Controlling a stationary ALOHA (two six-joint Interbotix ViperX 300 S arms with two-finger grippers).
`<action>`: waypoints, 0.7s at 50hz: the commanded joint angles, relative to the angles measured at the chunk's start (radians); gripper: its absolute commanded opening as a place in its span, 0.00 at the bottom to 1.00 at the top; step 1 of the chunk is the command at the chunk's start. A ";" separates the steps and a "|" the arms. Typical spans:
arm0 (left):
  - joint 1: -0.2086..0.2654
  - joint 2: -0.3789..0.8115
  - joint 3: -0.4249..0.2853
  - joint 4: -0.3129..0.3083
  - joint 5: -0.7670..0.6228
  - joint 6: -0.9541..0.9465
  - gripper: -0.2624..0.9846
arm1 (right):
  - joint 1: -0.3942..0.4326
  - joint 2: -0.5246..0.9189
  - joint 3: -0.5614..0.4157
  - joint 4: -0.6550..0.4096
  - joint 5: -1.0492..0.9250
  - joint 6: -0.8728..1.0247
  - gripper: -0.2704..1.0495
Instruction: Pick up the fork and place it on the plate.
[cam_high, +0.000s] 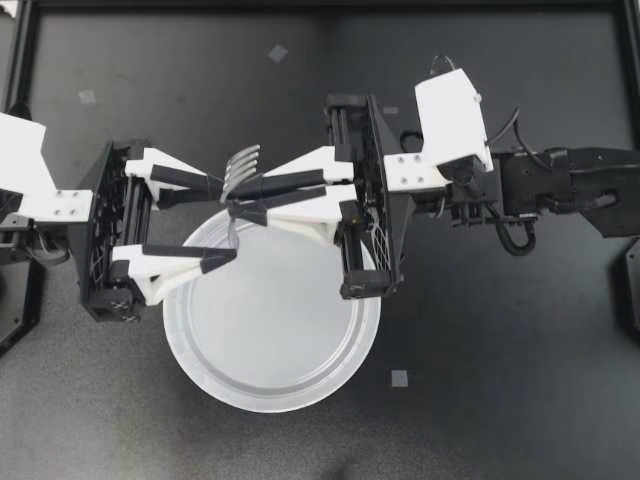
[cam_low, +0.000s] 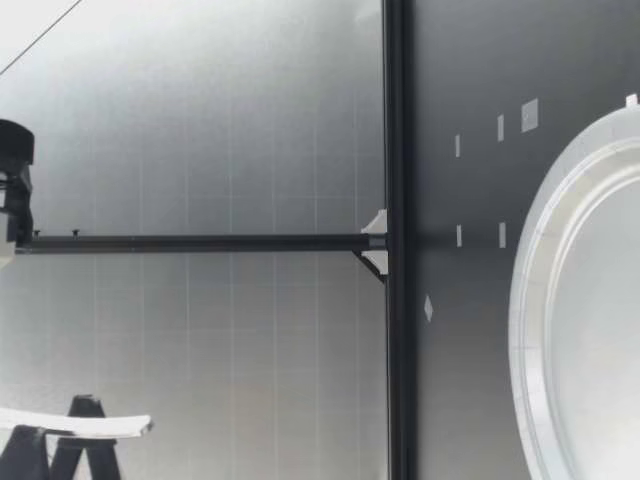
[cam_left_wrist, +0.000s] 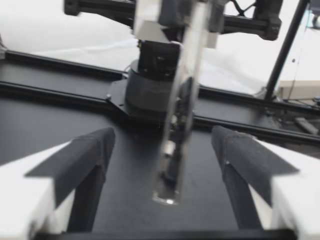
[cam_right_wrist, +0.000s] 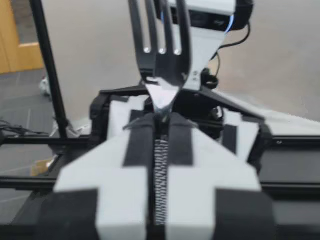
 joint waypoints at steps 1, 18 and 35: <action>-0.025 -0.005 -0.020 0.003 -0.006 -0.002 0.75 | -0.017 -0.018 -0.029 0.002 -0.020 -0.005 0.21; -0.040 0.002 -0.017 0.005 -0.006 -0.002 0.61 | -0.018 -0.017 -0.029 -0.002 -0.052 -0.003 0.21; -0.040 0.002 -0.015 0.005 -0.006 0.009 0.35 | -0.018 -0.009 -0.020 -0.003 -0.069 0.003 0.21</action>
